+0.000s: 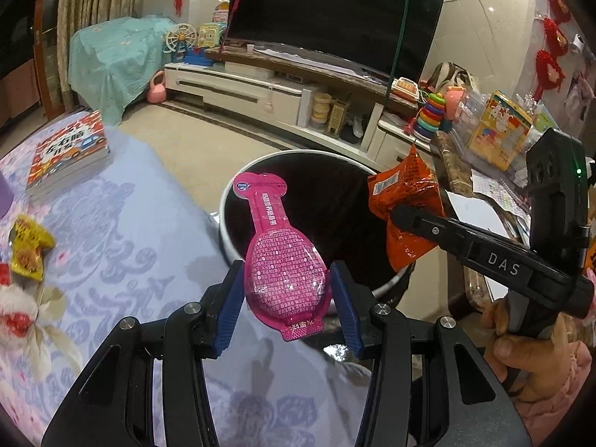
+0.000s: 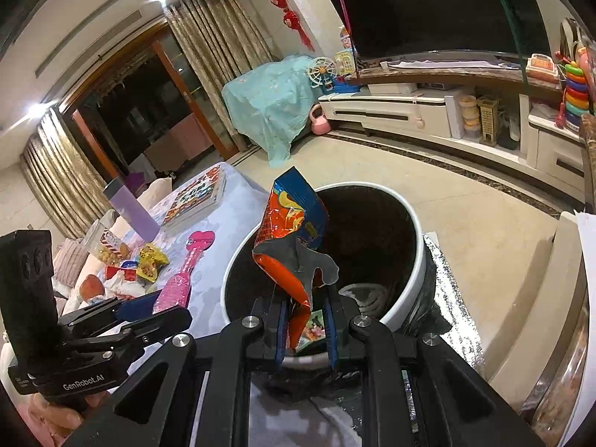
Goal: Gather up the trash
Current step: 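Carry the hairbrush and snack bag in both tools over the black trash bin, then open both tools to drop the hairbrush and snack bag into the bin, then move the left tool to the crumpled blue-white wrapper while the right tool reaches the white plastic bag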
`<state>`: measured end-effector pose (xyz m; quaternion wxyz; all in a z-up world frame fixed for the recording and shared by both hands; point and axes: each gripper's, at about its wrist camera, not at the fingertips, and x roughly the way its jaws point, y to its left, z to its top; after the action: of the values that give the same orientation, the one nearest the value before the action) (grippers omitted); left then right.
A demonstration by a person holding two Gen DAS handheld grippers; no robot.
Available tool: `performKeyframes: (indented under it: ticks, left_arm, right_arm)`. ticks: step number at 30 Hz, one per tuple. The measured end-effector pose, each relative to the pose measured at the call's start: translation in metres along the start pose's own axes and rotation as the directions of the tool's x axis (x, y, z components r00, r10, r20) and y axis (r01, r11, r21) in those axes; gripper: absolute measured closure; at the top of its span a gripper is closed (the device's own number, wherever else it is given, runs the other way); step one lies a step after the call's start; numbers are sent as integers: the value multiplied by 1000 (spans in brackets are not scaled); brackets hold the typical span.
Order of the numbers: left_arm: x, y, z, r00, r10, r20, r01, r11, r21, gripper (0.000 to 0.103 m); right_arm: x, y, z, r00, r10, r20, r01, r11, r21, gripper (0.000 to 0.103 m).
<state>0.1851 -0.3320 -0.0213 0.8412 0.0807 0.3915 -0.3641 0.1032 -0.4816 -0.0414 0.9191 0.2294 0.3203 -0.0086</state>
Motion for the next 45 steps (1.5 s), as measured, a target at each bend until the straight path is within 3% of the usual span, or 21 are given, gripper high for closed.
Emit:
performKeyframes:
  ticks: [24,26,28,30,31,40,45]
  left_arm:
    - [46,-2,19,997,-2,-77,3,1000,26,56]
    - [45,-1,19,997,-10,-77,11,1000,17,55]
    - [43,1,18,997,-11,-74,12,1000,7,47]
    - [39,4,16,998,-8,-62,8,1000,-2,43]
    - [38,5,15,998,-8,-60,7,1000,-6,43]
    - [7,27,-11,999,22,-28,-24,996,-83,36]
    - [-20,44,-31,998,55,6,-53,989,-140,33]
  right_arm:
    - [29,-22,24,996,-31,-83,32,999,15,82]
    - [30,-22,25,995,-38,-94,39,999,12,75]
    - [31,-22,25,994,-40,-101,42,999,13,70]
    - [31,-22,24,994,-43,-103,44,999,15,53]
    - [30,-21,23,994,-40,-99,42,999,16,50]
    - [14,-17,16,998,-28,-57,30,999,36,39]
    - [0,-3,9,1000,-22,-13,22,999,31,24]
